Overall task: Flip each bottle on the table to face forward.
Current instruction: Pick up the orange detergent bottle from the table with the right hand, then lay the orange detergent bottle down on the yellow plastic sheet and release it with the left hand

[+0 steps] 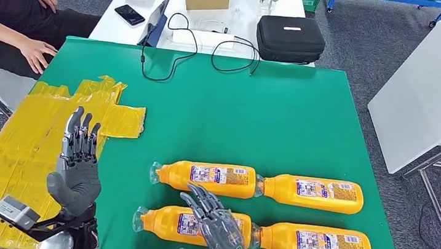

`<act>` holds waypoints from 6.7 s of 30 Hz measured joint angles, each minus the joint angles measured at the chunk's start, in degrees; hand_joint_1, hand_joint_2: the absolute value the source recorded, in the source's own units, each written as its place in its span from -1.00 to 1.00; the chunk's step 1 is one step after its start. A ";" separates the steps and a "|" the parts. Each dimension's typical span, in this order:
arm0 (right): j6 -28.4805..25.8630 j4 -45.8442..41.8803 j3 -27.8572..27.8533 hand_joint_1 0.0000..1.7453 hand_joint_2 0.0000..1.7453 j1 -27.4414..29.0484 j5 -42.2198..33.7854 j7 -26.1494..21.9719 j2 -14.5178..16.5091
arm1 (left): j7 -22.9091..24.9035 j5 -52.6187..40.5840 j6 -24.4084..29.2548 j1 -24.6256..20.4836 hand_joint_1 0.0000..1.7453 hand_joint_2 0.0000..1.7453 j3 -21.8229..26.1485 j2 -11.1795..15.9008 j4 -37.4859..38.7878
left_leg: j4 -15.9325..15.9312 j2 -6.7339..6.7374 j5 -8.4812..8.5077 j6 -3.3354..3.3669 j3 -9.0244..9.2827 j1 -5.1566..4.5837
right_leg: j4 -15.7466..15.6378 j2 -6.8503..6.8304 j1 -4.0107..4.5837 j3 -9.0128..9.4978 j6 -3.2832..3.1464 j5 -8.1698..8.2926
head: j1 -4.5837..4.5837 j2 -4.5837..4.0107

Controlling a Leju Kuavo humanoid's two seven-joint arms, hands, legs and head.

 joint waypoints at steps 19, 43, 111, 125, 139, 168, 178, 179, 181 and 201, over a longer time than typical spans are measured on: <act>2.93 -2.00 1.73 -1.00 1.00 1.00 4.00 10.86 -9.44 | -0.01 0.52 -2.35 1.59 -1.00 -1.00 3.49 -0.89 -1.77 | 0.00 0.00 -0.01 0.01 -0.01 -0.02 | -0.01 0.00 -0.02 0.01 0.01 0.00 | 0.00 0.00; 5.32 8.04 0.41 0.98 1.00 -3.70 2.72 11.49 -8.72 | 0.00 0.40 -3.41 1.01 -1.00 -1.00 3.85 -1.56 -1.25 | 0.00 0.08 -0.02 0.01 0.24 -0.02 | -0.02 0.04 -0.01 0.15 0.01 0.01 | -0.01 0.00; -4.21 -13.17 -15.17 1.00 1.00 6.50 -17.81 -15.02 4.78 | 2.92 5.41 10.60 0.12 -1.00 -1.00 4.66 -2.08 3.37 | 0.00 0.06 -0.13 0.04 0.31 -0.03 | -0.02 0.12 -0.02 0.25 0.01 -0.04 | -0.01 0.00; -4.20 -13.17 -15.35 1.00 1.00 6.50 -17.81 -15.04 4.91 | 2.93 5.42 10.60 0.11 -1.00 -1.00 4.66 -2.08 3.37 | -0.01 0.06 -0.13 0.04 0.29 -0.02 | -0.02 0.12 -0.02 0.23 0.00 -0.04 | -0.01 0.00; -4.19 -13.17 -15.47 1.00 1.00 6.50 -17.81 -15.04 4.91 | 2.92 5.42 10.60 0.11 -1.00 -1.00 4.66 -2.08 3.37 | 0.00 0.06 -0.13 0.04 0.28 -0.03 | -0.02 0.12 -0.02 0.22 0.01 -0.04 | -0.01 0.00; 2.25 -6.53 -15.67 1.00 1.00 0.91 -19.54 -17.85 10.21 | 7.70 17.96 -12.92 -1.66 -1.00 1.00 -2.16 -2.12 9.95 | 0.00 0.04 -0.08 0.07 0.24 -0.02 | -0.02 0.12 -0.02 0.21 0.02 -0.01 | -0.02 0.00; 2.24 -5.24 -15.99 1.00 1.00 0.80 -19.53 -17.88 10.85 | 7.69 17.96 -12.91 -1.85 -1.00 0.50 -2.46 -2.01 11.00 | 0.00 0.05 -0.09 0.06 0.16 -0.02 | -0.02 0.12 -0.02 0.14 0.01 -0.02 | -0.02 0.00; 2.24 -5.18 -16.01 1.00 1.00 0.80 -19.53 -17.88 10.89 | 7.69 17.96 -12.91 -1.86 -1.00 0.00 -2.47 -2.00 11.06 | 0.00 0.05 -0.09 0.06 0.16 -0.02 | -0.02 0.12 -0.02 0.15 0.02 -0.02 | -0.02 0.00; 2.24 -5.06 -16.04 1.00 1.00 0.80 -19.53 -17.96 11.00 | 7.52 18.12 -13.15 -1.88 -1.00 -1.00 -2.47 -1.99 11.20 | 0.00 0.05 -0.09 0.06 0.17 -0.02 | -0.02 0.12 -0.02 0.15 0.02 -0.02 | -0.02 0.00; 2.16 -3.55 -15.93 1.00 1.00 0.63 -19.10 -18.69 12.37 | 7.17 20.89 -19.77 -1.99 -1.00 1.00 -0.89 -1.99 12.81 | 0.00 0.05 -0.09 0.06 0.15 -0.02 | -0.02 0.12 -0.02 0.13 0.01 -0.02 | -0.02 0.00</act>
